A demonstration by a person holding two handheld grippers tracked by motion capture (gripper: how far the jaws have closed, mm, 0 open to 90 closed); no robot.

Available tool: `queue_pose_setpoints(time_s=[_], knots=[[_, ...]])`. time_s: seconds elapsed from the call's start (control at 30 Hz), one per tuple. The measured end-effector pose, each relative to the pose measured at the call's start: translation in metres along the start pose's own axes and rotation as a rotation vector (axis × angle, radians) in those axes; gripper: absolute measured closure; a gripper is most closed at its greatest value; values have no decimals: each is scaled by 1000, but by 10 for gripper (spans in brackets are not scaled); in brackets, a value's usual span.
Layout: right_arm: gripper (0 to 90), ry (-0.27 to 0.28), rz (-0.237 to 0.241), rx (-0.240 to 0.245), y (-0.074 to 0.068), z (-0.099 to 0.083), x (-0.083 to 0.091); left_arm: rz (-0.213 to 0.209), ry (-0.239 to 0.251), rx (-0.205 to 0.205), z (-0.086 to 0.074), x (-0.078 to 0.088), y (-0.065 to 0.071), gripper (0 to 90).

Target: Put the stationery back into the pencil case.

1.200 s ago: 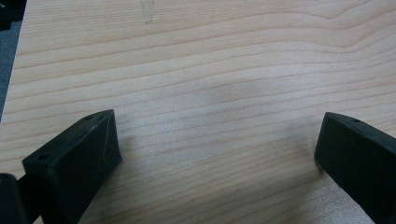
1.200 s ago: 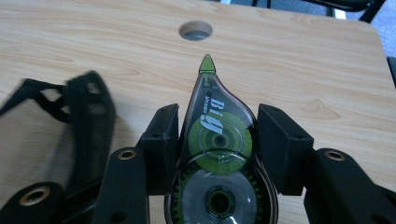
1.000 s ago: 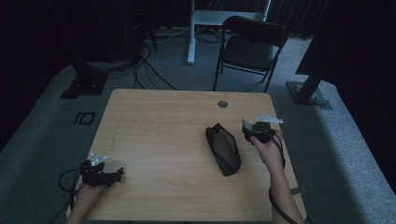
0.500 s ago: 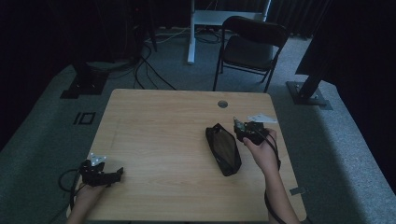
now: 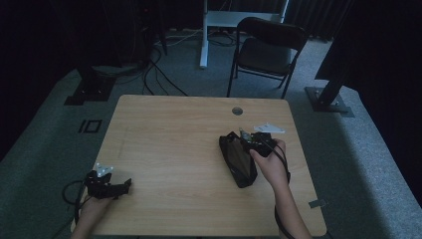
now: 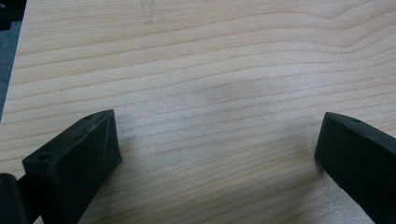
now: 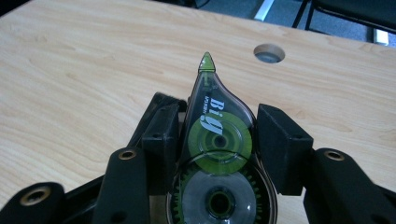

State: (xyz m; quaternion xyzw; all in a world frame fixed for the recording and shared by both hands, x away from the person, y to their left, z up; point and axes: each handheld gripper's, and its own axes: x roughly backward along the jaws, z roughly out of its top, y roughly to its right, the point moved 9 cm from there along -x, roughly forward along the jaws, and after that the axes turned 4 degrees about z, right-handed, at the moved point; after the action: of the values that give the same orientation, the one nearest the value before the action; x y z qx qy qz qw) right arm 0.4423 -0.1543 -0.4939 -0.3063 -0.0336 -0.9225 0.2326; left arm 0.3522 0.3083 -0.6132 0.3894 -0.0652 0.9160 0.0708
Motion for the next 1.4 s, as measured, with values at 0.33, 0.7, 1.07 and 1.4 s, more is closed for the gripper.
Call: queue_pose_setpoints(time_s=[0.33, 0.7, 1.07, 1.4], knots=[[503, -33, -2, -15, -18, -7, -10, 0, 0, 0, 0, 0, 0, 3], [503, -99, -19, -22, -25, -23, -25, 0, 0, 0, 0, 0, 0, 3], [503, -145, -17, -82, -24, -35, -37, 0, 0, 0, 0, 0, 0, 3], [503, -208, -34, -111, -21, -44, -46, 0, 0, 0, 0, 0, 0, 3]])
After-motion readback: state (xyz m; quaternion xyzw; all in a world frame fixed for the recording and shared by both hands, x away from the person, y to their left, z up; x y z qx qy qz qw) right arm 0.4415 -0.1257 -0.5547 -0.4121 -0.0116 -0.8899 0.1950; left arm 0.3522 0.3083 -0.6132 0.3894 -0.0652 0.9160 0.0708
